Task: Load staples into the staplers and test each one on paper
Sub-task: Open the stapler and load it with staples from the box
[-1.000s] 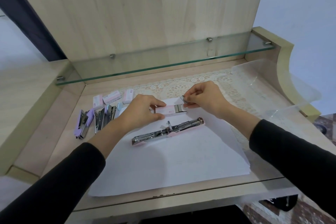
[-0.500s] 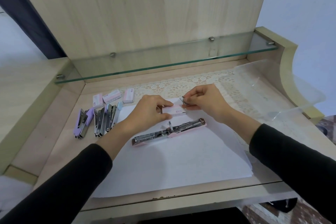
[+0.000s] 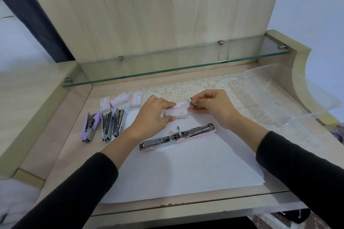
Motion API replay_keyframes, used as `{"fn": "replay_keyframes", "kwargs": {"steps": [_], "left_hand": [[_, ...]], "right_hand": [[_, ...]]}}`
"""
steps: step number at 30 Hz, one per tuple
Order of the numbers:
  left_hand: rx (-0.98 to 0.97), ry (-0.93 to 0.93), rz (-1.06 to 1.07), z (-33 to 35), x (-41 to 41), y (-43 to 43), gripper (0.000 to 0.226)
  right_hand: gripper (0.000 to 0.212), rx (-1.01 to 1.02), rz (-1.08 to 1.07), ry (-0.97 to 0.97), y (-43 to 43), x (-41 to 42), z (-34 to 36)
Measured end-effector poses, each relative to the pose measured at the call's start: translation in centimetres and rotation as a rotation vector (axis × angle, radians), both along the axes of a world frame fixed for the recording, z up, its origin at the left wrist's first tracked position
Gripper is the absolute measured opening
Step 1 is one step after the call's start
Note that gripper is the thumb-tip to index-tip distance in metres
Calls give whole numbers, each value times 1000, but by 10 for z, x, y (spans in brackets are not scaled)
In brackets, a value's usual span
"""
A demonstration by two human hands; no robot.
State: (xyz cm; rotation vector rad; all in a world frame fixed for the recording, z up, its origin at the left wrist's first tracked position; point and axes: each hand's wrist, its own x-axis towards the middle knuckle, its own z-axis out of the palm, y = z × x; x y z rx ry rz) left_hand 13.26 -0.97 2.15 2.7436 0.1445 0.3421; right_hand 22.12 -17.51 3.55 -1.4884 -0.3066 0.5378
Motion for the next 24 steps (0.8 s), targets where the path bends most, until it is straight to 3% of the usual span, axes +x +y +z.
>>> {"fn": "replay_keyframes", "kwargs": {"steps": [10, 19, 24], "left_hand": [[41, 52, 222, 10, 8, 58, 37], [308, 133, 232, 6, 17, 62, 38], [150, -38, 146, 6, 2, 45, 34]], "right_hand": [[13, -77, 64, -63, 10, 1, 4], [14, -164, 77, -133, 8, 3, 2], [14, -166, 89, -163, -2, 3, 8]]}}
